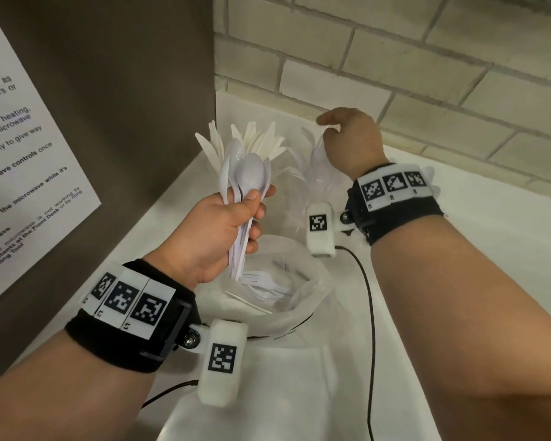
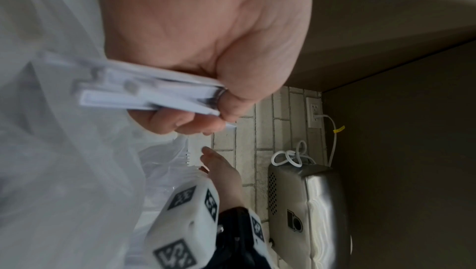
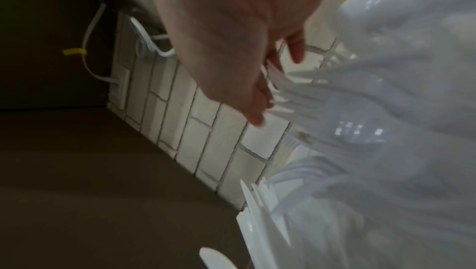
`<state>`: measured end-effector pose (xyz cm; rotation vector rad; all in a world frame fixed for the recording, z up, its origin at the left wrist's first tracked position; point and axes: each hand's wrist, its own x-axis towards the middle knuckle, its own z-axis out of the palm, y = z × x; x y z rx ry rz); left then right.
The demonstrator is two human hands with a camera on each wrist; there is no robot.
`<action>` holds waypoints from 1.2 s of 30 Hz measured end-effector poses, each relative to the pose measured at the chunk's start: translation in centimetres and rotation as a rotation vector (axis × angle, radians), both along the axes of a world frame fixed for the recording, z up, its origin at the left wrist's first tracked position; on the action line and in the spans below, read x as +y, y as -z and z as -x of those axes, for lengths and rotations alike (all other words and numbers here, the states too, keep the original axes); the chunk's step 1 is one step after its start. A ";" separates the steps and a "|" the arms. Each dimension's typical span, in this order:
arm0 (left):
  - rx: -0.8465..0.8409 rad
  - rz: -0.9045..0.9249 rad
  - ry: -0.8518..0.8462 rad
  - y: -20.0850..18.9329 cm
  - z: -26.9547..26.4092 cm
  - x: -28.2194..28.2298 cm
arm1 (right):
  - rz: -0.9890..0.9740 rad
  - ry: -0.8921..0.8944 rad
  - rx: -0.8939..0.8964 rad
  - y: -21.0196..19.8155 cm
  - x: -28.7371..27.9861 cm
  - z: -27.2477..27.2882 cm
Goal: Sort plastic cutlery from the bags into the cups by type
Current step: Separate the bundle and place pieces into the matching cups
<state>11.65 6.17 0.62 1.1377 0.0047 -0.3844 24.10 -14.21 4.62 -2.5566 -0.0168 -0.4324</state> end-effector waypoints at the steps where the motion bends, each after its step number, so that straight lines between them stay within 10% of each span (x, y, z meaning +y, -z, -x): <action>1: 0.000 -0.002 -0.003 0.0 0.0 0.0 | 0.050 -0.008 0.110 -0.4 0.4 -0.4; 9: 0.013 -0.011 -0.023 0.4 -0.2 0.4 | 0.705 0.068 0.453 -1.4 2.6 -3.1; 21: 0.007 -0.004 -0.031 0.4 0.3 0.4 | -0.379 -0.135 -0.209 -1.3 -2.3 0.7; 36: 0.003 -0.016 -0.009 -0.2 0.4 -0.6 | 0.257 -0.104 0.037 2.6 -2.9 4.2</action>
